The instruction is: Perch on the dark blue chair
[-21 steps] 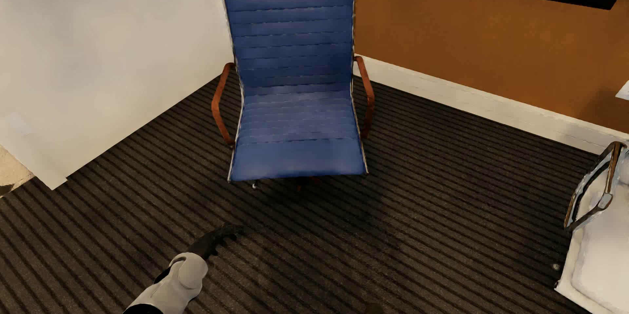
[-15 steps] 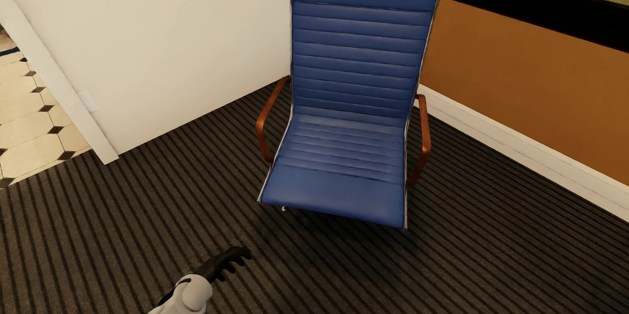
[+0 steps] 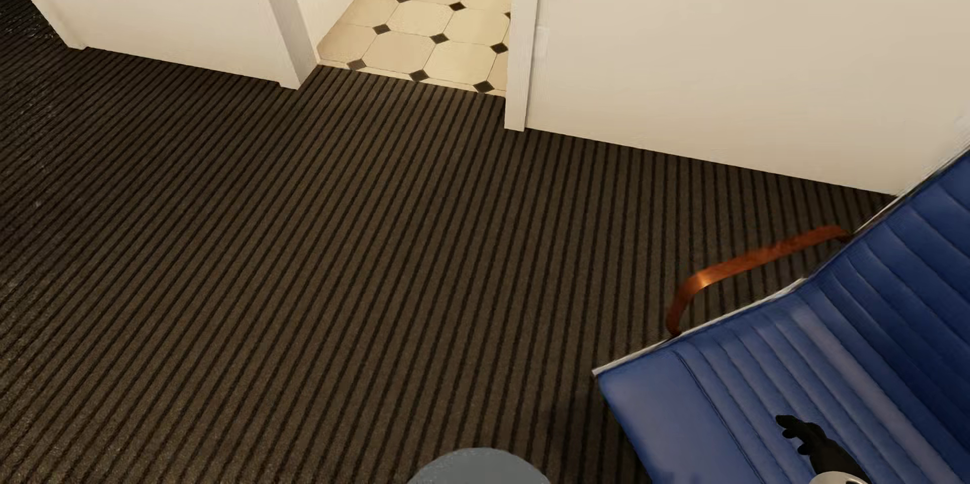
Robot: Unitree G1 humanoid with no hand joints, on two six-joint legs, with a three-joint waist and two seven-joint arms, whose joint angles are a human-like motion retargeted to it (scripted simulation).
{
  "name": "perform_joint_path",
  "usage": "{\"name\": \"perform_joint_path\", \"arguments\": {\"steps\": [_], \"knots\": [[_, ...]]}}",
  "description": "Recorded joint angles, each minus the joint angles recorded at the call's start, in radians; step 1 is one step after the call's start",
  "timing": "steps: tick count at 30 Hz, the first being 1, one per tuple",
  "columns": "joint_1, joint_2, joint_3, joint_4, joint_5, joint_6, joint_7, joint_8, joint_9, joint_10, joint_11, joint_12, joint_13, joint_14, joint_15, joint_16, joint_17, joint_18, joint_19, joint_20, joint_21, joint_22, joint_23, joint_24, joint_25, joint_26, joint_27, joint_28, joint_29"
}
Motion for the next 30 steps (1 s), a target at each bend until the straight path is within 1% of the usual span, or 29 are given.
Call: {"name": "perform_joint_path", "arguments": {"steps": [1,2,3,4,5,6,7,8,9,10,11,12,13,14,15,16,17,18,19,20,21,22,23,24,25,26,28,29,30], "knots": [[0.031,-0.046,-0.006,-0.002,-0.042,-0.004,-0.012,0.017,0.009,0.007,0.089,-0.025,0.045,-0.027,-0.048,-0.004,0.028,-0.009,-0.019,-0.042,-0.002,-0.009,-0.009,0.001,-0.008,0.007,-0.005,0.013,0.005],[0.041,-0.102,-0.011,0.01,-0.035,-0.003,-0.04,0.093,0.024,0.027,0.114,-0.074,0.074,-0.04,-0.072,-0.021,0.068,-0.035,-0.024,-0.063,-0.002,-0.025,-0.022,-0.043,-0.006,0.001,-0.015,0.038,-0.014],[0.052,-0.149,-0.028,0.021,-0.02,-0.01,-0.077,0.151,0.031,0.023,0.069,-0.107,0.091,-0.045,-0.015,-0.03,0.118,-0.064,-0.058,-0.076,0.016,-0.054,-0.007,-0.036,-0.014,-0.011,-0.018,0.046,-0.014],[0.04,-0.198,-0.037,0.031,-0.025,-0.013,-0.094,0.195,0.026,0.017,-0.013,-0.141,0.089,-0.061,-0.037,-0.044,0.153,-0.088,-0.089,-0.109,0.024,-0.115,0.012,-0.039,-0.015,-0.044,-0.01,0.045,0.006],[0.028,-0.204,-0.042,0.037,-0.032,-0.014,-0.105,0.221,0.029,0.014,-0.145,-0.156,0.115,-0.058,-0.091,-0.062,0.185,-0.127,-0.083,-0.143,0.02,-0.175,0.003,0.004,-0.055,-0.015,0.013,0.035,0.003],[-0.011,-0.169,-0.042,0.068,-0.021,-0.01,-0.123,0.245,0.007,0.037,-0.374,-0.164,0.151,-0.062,-0.019,-0.069,0.214,-0.176,-0.121,-0.208,0.034,-0.244,-0.021,-0.005,-0.066,-0.062,-0.009,0.013,0.024],[-0.044,-0.158,-0.033,0.067,-0.029,-0.021,-0.134,0.284,0.013,0.047,-0.525,-0.199,0.15,-0.067,0.024,-0.08,0.234,-0.207,-0.071,-0.259,0.03,-0.285,-0.023,0.045,-0.092,-0.092,-0.015,0.006,-0.001],[-0.091,-0.161,-0.018,0.034,-0.046,-0.036,-0.203,0.368,-0.016,0.041,-0.589,-0.206,0.162,-0.05,0.041,-0.1,0.233,-0.22,-0.061,-0.286,0.053,-0.332,-0.055,0.039,-0.049,-0.092,0.061,-0.1,-0.035],[-0.098,-0.116,-0.024,0.003,-0.072,-0.037,-0.274,0.385,0.025,0.028,-0.563,-0.239,0.148,-0.008,-0.009,-0.111,0.23,-0.232,-0.004,-0.339,0.036,-0.363,-0.059,0.062,-0.062,-0.113,0.051,-0.152,-0.028],[-0.185,-0.126,-0.007,-0.002,-0.095,-0.02,-0.296,0.29,0.054,0.063,-0.578,-0.289,0.121,0.031,-0.041,-0.131,0.211,-0.256,0.003,-0.37,0.04,-0.388,-0.077,0.069,-0.076,-0.113,0.034,-0.106,-0.047],[-0.325,-0.181,0.018,0.024,-0.06,0.0,-0.272,0.205,0.037,0.155,-0.586,-0.297,0.12,0.042,0.005,-0.146,0.198,-0.281,-0.063,-0.364,0.031,-0.403,-0.109,0.094,-0.133,-0.104,0.063,-0.099,-0.014],[-0.349,-0.2,0.024,0.013,-0.084,0.014,-0.269,0.18,0.071,0.182,-0.518,-0.3,0.116,0.007,-0.081,-0.184,0.164,-0.232,-0.001,-0.352,0.034,-0.397,-0.109,0.106,-0.125,-0.089,-0.04,-0.074,-0.041],[-0.365,-0.23,0.032,0.059,-0.054,0.02,-0.258,0.207,0.104,0.23,-0.473,-0.285,0.11,-0.041,-0.072,-0.187,0.145,-0.23,-0.043,-0.336,0.069,-0.415,-0.154,0.098,-0.123,-0.001,0.039,-0.017,-0.063],[-0.382,-0.242,0.017,0.09,-0.031,0.003,-0.261,0.218,0.127,0.319,-0.43,-0.276,0.095,-0.066,-0.09,-0.163,0.166,-0.234,-0.101,-0.33,0.068,-0.414,-0.145,0.085,-0.114,-0.029,0.036,0.015,-0.07],[-0.408,-0.281,0.002,0.122,-0.035,0.009,-0.262,0.202,0.147,0.419,-0.38,-0.26,0.076,-0.091,-0.076,-0.145,0.165,-0.241,-0.119,-0.334,0.035,-0.416,-0.146,0.084,-0.127,-0.01,0.062,0.046,-0.079],[-0.419,-0.339,-0.004,0.154,-0.042,0.001,-0.234,0.183,0.156,0.478,-0.303,-0.253,0.079,-0.102,-0.086,-0.122,0.188,-0.251,-0.144,-0.342,0.023,-0.394,-0.14,0.09,-0.087,0.002,0.068,0.085,-0.134],[-0.423,-0.4,-0.01,0.181,-0.057,0.004,-0.204,0.189,0.176,0.521,-0.21,-0.26,0.08,-0.112,-0.124,-0.112,0.19,-0.259,-0.159,-0.331,-0.013,-0.359,-0.147,0.11,-0.087,0.018,0.074,0.076,-0.136],[-0.433,-0.471,-0.023,0.203,-0.059,0.0,-0.182,0.214,0.202,0.543,-0.127,-0.285,0.065,-0.095,-0.122,-0.091,0.186,-0.252,-0.178,-0.304,-0.005,-0.339,-0.145,0.099,-0.074,0.02,0.063,0.08,-0.135],[-0.446,-0.538,-0.035,0.235,-0.064,0.012,-0.17,0.237,0.241,0.523,-0.04,-0.303,0.044,-0.144,-0.157,-0.075,0.158,-0.289,-0.163,-0.267,0.0,-0.33,-0.154,0.084,-0.094,0.035,0.061,0.076,-0.108],[-0.522,-0.624,-0.041,0.246,-0.082,0.019,-0.17,0.24,0.265,0.57,0.063,-0.312,0.037,-0.189,-0.186,-0.059,0.146,-0.303,-0.161,-0.244,-0.018,-0.33,-0.165,0.052,-0.128,0.026,0.095,0.083,-0.054],[-0.653,-0.724,-0.042,0.246,-0.108,0.027,-0.18,0.248,0.288,0.696,0.183,-0.328,0.034,-0.205,-0.226,-0.048,0.11,-0.341,-0.143,-0.234,-0.025,-0.323,-0.208,0.035,-0.139,0.026,0.022,0.106,-0.026],[-0.771,-0.812,-0.039,0.264,-0.125,0.045,-0.193,0.251,0.308,0.808,0.287,-0.349,0.039,-0.237,-0.24,-0.032,0.086,-0.382,-0.133,-0.221,-0.039,-0.314,-0.239,0.031,-0.157,0.045,0.007,0.077,-0.008],[-0.84,-0.893,-0.03,0.291,-0.123,0.038,-0.164,0.271,0.348,0.899,0.395,-0.363,0.033,-0.285,-0.274,-0.011,0.066,-0.387,-0.12,-0.206,-0.036,-0.324,-0.276,0.003,-0.176,0.056,0.019,0.094,-0.007],[-0.916,-0.946,-0.032,0.306,-0.123,0.042,-0.184,0.281,0.395,1.002,0.489,-0.392,-0.002,-0.306,-0.302,0.006,0.055,-0.413,-0.117,-0.202,-0.019,-0.307,-0.275,-0.015,-0.169,0.048,0.012,0.119,-0.007],[-0.985,-0.986,-0.03,0.309,-0.134,0.046,-0.23,0.285,0.428,1.086,0.574,-0.405,-0.018,-0.319,-0.329,0.022,0.044,-0.443,-0.101,-0.213,-0.018,-0.3,-0.29,-0.033,-0.164,0.058,0.018,0.138,-0.017],[-1.041,-1.019,-0.026,0.297,-0.144,0.047,-0.246,0.303,0.459,1.159,0.648,-0.423,-0.03,-0.325,-0.358,0.026,0.038,-0.447,-0.097,-0.225,-0.028,-0.296,-0.303,-0.035,-0.155,0.051,0.024,0.176,-0.038],[-1.133,-1.078,-0.021,0.286,-0.136,0.048,-0.286,0.319,0.501,1.289,0.767,-0.437,-0.056,-0.329,-0.39,0.04,0.022,-0.453,-0.091,-0.191,-0.015,-0.317,-0.313,-0.03,-0.165,0.075,0.053,0.104,-0.083],[-1.159,-1.094,-0.019,0.283,-0.129,0.044,-0.312,0.339,0.517,1.341,0.823,-0.424,-0.064,-0.332,-0.421,0.041,0.012,-0.464,-0.07,-0.187,0.03,-0.34,-0.322,-0.052,-0.115,0.059,0.038,0.11,-0.11],[-1.156,-1.091,-0.014,0.286,-0.138,0.042,-0.32,0.344,0.54,1.372,0.858,-0.418,-0.086,-0.336,-0.424,0.036,0.0,-0.47,-0.043,-0.179,0.026,-0.348,-0.319,-0.044,-0.134,0.055,0.061,0.109,-0.137]]}}
